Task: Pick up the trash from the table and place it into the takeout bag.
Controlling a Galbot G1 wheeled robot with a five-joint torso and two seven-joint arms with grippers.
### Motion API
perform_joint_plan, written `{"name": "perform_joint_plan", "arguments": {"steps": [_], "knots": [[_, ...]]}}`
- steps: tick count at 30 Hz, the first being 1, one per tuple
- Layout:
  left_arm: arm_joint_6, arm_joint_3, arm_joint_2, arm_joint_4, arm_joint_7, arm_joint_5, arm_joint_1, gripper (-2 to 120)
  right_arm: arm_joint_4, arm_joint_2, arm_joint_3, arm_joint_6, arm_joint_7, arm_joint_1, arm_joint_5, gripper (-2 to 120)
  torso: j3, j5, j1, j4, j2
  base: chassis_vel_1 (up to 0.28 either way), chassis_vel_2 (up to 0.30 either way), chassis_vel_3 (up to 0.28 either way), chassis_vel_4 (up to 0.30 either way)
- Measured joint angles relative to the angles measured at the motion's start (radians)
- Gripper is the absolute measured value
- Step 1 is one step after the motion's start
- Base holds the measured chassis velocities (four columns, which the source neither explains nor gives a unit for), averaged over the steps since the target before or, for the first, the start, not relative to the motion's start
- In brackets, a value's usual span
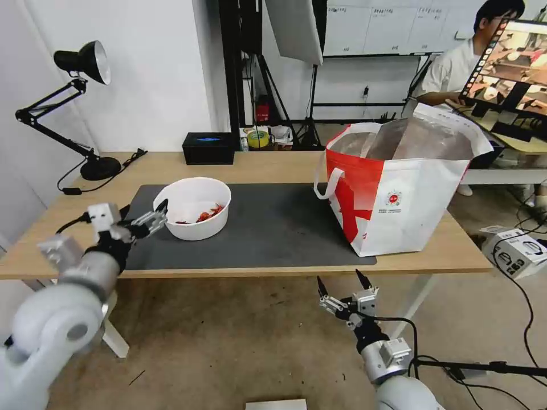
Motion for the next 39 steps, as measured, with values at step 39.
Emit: {"name": "perform_joint_plan", "arguments": {"steps": [39], "knots": [[0.253, 0.233, -0.022, 0.349, -0.083, -0.121, -0.35, 100, -0.067, 0.015, -0.106, -0.011, 0.002, 0.111, 0.023, 100, 0.0, 0.0003, 0.0, 0.0002, 0.0, 0.0, 0.0, 0.0, 0.0]]}}
